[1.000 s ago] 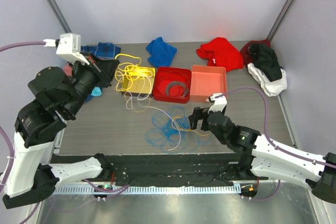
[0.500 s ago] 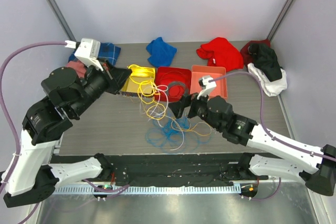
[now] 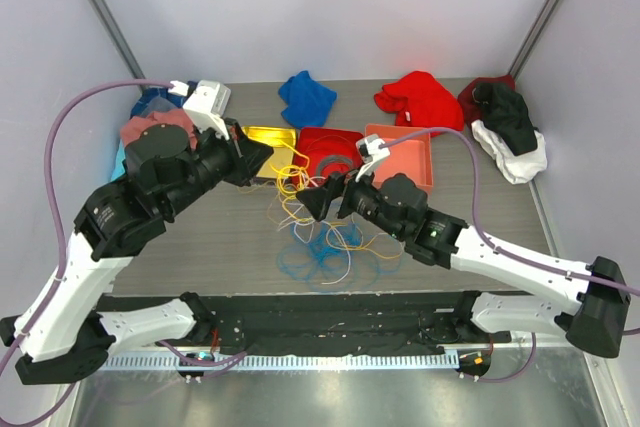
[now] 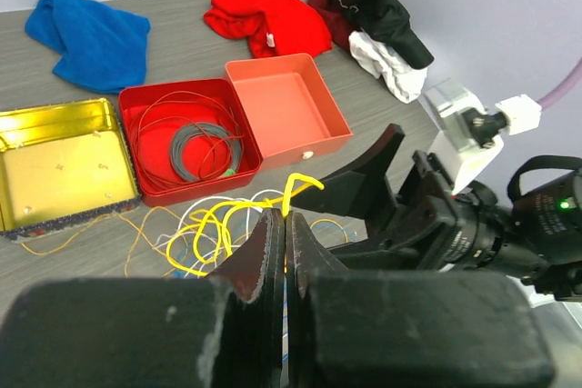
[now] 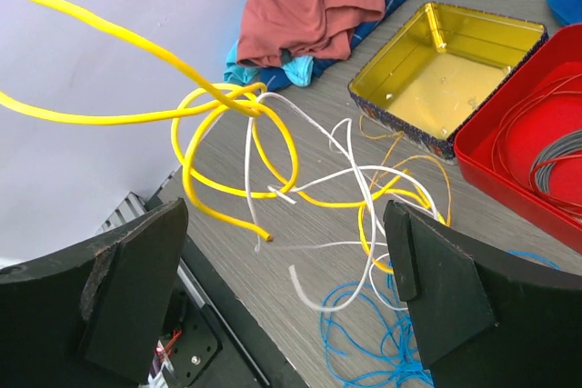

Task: Untangle the cables

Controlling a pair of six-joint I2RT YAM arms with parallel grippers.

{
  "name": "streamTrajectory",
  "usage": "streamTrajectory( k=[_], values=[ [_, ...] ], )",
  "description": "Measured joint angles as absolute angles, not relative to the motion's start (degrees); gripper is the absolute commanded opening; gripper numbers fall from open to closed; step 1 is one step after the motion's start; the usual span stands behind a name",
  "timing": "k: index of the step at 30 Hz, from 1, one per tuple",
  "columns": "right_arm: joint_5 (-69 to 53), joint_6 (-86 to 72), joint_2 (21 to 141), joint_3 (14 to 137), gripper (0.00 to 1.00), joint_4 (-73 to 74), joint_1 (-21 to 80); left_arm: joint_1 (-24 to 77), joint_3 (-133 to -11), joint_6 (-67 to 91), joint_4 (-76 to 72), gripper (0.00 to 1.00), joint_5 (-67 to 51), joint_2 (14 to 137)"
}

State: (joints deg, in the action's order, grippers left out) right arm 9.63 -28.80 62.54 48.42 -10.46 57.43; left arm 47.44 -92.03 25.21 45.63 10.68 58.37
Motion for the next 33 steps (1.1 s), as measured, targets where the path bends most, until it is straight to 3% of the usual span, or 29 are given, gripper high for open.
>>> streamTrajectory(
  k=[3,5,6,7,10,13,24,33],
  values=[
    [9.63,-28.77,63.81,48.42,0.91,-11.16,57.43,47.44,-91.94,25.32,45.58,0.02,10.37,58.37],
    [9.91,-28.69,64.58,48.42,0.78,-12.03,57.43,47.44,-91.57,25.39,45.36,0.02,10.15,58.26],
    [10.0,-28.51,64.9,48.42,0.68,-12.34,57.43,47.44,-91.37,25.5,45.3,0.02,9.93,58.22],
    [10.22,-28.36,65.21,48.42,0.47,-12.62,57.43,47.44,-91.29,25.54,45.25,0.02,9.85,58.22],
    [11.14,-28.12,66.11,48.42,0.15,-13.28,57.43,47.44,-91.13,25.56,45.21,0.02,9.78,58.15],
    [12.6,-28.18,66.46,48.36,0.03,-13.13,57.43,47.44,-91.05,25.56,45.21,0.01,9.82,57.63],
    [21.69,-27.83,53.74,43.13,0.01,-4.01,57.52,47.44,-93.76,24.75,47.31,0.0,19.57,55.86],
    [35.35,-31.53,39.64,37.82,0.01,14.74,57.6,47.44,-97.3,23.46,49.54,0.0,31.73,53.84]
  ],
)
